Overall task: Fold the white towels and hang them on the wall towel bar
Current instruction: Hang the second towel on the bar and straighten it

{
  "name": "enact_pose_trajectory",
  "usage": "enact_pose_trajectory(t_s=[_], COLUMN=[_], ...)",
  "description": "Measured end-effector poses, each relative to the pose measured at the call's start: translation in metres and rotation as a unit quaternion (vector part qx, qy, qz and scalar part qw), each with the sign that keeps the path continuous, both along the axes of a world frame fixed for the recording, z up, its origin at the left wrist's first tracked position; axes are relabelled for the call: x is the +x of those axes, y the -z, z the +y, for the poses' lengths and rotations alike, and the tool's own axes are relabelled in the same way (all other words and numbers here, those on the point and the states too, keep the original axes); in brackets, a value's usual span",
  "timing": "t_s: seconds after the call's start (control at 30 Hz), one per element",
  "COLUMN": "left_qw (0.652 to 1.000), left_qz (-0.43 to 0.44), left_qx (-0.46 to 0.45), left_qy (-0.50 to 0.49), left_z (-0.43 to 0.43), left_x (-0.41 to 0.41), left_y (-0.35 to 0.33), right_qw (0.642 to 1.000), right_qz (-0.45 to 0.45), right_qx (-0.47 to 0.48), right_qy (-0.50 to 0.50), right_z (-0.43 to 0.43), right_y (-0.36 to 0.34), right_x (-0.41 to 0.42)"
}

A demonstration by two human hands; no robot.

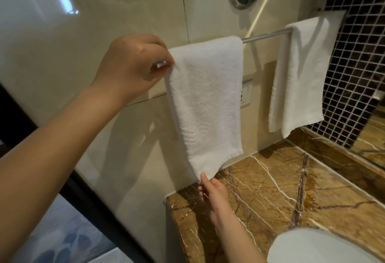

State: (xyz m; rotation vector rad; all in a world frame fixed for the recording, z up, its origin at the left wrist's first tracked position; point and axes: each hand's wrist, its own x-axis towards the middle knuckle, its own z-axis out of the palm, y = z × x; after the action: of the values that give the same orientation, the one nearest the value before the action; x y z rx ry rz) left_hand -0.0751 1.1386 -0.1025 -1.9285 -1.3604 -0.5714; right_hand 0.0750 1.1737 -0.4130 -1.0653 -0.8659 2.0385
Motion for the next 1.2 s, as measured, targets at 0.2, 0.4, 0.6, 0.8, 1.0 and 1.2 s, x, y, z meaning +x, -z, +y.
enact_pose_trajectory(t_s=[0.2, 0.4, 0.6, 0.8, 1.0, 1.2], left_qw=[1.000, 0.999, 1.000, 1.000, 1.000, 0.999], left_qz=[-0.015, -0.040, -0.006, -0.007, -0.005, -0.020], left_qx=[0.024, 0.010, 0.011, 0.010, 0.015, 0.014], left_qy=[-0.005, 0.018, 0.018, 0.014, 0.020, 0.025], left_z=[0.013, 0.029, 0.047, 0.066, 0.080, 0.094], left_x=[0.009, 0.018, 0.030, 0.043, 0.051, 0.057], left_y=[0.004, 0.001, -0.004, -0.003, -0.001, 0.001], right_qw=[1.000, 1.000, 1.000, 0.999, 0.999, 0.998], right_qz=[0.001, -0.008, -0.007, 0.001, 0.002, 0.000], right_qx=[-0.008, 0.000, -0.004, -0.005, 0.001, 0.005], right_qy=[-0.004, 0.004, 0.021, 0.036, 0.047, 0.070], right_z=[0.013, 0.031, 0.050, 0.063, 0.073, 0.085], right_y=[0.004, 0.000, 0.000, -0.001, -0.003, 0.000], right_x=[0.005, 0.019, 0.029, 0.039, 0.052, 0.060])
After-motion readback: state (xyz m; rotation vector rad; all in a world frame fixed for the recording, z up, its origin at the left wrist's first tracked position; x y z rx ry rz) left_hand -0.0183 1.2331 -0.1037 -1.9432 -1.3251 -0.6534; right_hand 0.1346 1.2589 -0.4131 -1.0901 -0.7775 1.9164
